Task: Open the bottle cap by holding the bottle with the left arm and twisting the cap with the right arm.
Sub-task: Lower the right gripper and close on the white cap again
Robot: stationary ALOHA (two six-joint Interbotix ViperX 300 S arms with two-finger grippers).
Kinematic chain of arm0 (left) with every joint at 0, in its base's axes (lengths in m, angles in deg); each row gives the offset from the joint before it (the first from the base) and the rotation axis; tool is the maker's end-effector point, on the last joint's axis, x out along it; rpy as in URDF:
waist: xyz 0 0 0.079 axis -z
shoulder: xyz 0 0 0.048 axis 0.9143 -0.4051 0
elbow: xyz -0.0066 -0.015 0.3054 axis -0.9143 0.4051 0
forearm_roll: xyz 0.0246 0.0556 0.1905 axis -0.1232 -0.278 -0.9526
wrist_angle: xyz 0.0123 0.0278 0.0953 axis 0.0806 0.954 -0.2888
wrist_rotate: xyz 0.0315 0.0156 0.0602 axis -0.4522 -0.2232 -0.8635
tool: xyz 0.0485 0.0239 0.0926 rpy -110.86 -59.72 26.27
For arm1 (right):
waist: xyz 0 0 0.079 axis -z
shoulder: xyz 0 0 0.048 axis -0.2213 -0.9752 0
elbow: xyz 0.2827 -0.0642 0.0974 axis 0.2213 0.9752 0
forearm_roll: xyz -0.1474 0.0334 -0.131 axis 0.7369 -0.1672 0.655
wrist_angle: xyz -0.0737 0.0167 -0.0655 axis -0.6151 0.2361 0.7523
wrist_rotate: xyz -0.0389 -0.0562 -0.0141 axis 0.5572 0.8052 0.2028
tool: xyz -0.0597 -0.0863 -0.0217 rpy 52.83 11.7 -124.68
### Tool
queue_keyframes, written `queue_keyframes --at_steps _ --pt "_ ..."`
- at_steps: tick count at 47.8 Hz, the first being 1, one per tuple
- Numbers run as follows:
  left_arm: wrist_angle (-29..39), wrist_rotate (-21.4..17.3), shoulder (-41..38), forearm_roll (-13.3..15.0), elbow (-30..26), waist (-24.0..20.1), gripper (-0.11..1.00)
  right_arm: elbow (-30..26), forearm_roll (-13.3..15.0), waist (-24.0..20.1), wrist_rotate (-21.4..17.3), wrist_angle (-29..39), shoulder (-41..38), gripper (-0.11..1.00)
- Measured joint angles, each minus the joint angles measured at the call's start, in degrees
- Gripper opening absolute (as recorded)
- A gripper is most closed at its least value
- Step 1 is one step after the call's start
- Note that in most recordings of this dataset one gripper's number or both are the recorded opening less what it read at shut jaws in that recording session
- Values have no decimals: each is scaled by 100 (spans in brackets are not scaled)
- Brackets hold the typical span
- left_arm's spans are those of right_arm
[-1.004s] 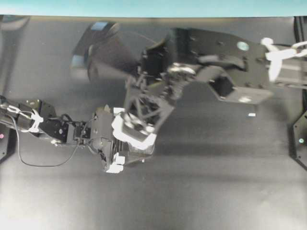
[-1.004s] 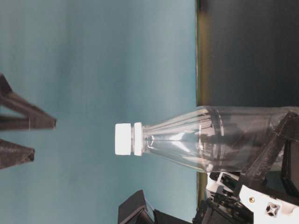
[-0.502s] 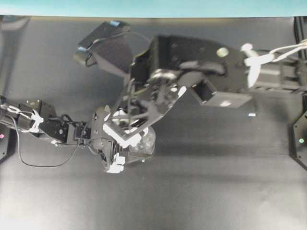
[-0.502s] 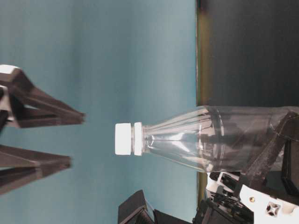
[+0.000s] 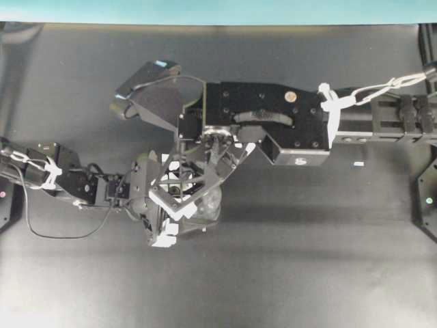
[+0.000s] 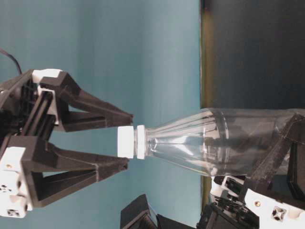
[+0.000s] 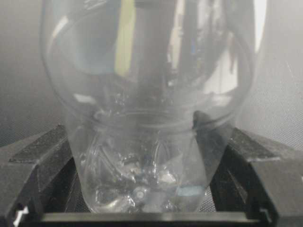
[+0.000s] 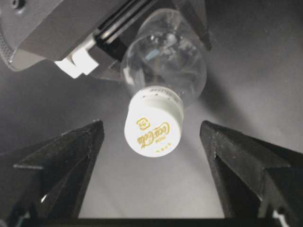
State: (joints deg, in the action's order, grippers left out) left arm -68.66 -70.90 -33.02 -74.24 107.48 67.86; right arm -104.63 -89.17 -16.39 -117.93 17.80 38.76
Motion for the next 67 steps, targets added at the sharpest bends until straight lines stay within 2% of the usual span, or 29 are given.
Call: queue_keyframes --at_steps 6,12,26,30,36,42,49,60,67 --pt "-9 -9 0 0 0 -9 82 62 9 26 0 -44 9 67" --pt "0 0 0 0 -9 0 82 79 -9 35 9 -62 9 37" --pt "0 0 -9 0 -9 0 82 79 0 44 202 -26 9 36" --pt "0 0 0 0 -18 0 82 79 0 44 422 0 9 36" --pt "0 0 0 0 -9 0 82 62 -44 53 1125 35 0 36" --pt "0 0 -9 0 -9 0 82 26 -149 62 2180 62 -18 36" --pt "0 -9 -9 0 -18 9 82 -35 -158 44 3146 79 -53 36" --pt "9 -9 -9 9 -9 18 82 -53 -167 35 4280 79 -62 36" --pt "9 0 -9 0 -9 18 82 -44 -167 35 5194 62 -53 36"
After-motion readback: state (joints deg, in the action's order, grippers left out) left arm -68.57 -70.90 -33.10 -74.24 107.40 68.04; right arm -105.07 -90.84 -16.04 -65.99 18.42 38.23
